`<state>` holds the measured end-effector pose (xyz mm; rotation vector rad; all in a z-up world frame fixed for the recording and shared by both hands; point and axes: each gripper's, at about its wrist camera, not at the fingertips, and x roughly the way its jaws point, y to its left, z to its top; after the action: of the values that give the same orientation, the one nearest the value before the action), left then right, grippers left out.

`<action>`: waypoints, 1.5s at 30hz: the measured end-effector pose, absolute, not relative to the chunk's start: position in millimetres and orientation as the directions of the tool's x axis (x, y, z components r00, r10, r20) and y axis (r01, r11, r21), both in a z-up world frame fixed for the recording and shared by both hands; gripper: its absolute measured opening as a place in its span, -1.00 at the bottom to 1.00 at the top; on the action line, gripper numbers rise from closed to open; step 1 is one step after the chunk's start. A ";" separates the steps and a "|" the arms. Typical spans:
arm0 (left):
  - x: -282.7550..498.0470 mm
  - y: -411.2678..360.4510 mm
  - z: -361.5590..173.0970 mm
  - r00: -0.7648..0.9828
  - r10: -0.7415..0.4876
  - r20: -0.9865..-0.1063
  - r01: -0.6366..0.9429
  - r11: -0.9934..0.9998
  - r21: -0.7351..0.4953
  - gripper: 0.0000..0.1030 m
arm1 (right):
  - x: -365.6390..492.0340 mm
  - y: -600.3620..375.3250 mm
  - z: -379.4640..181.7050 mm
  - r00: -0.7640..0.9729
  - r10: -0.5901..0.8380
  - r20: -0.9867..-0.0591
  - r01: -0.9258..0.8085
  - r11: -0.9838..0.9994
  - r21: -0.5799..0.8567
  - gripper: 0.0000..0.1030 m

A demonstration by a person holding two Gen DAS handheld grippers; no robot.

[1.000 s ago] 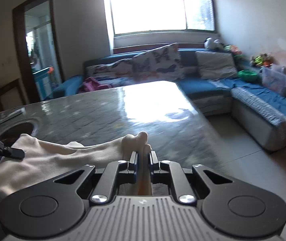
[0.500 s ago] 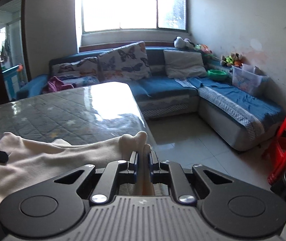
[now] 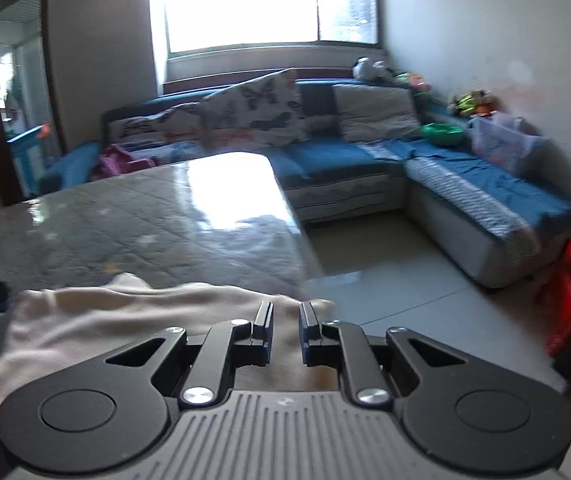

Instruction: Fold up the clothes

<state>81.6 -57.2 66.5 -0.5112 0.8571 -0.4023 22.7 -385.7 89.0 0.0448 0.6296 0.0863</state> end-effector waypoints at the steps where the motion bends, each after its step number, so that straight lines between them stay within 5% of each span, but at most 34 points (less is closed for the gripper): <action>1: 83.3 -62.8 68.3 0.585 -0.540 -0.605 0.145 0.803 -0.578 -0.46 | 25.0 -382.5 88.2 0.801 0.110 -0.588 -0.081 0.994 0.075 -0.77; 23: 139.1 -148.8 39.8 0.479 -0.593 -0.647 0.222 0.795 -0.564 -0.44 | 54.3 -340.9 61.0 0.772 0.177 -0.611 -0.179 0.982 0.059 -0.23; 45: 137.8 -156.2 37.7 0.496 -0.567 -0.658 0.222 0.815 -0.535 -0.43 | 27.7 -335.6 71.1 0.785 0.190 -0.589 -0.222 0.975 0.019 -0.17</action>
<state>137.8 -156.2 37.7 -0.4094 0.9383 -0.4940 27.7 -335.6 71.1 -0.0525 0.6297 0.2225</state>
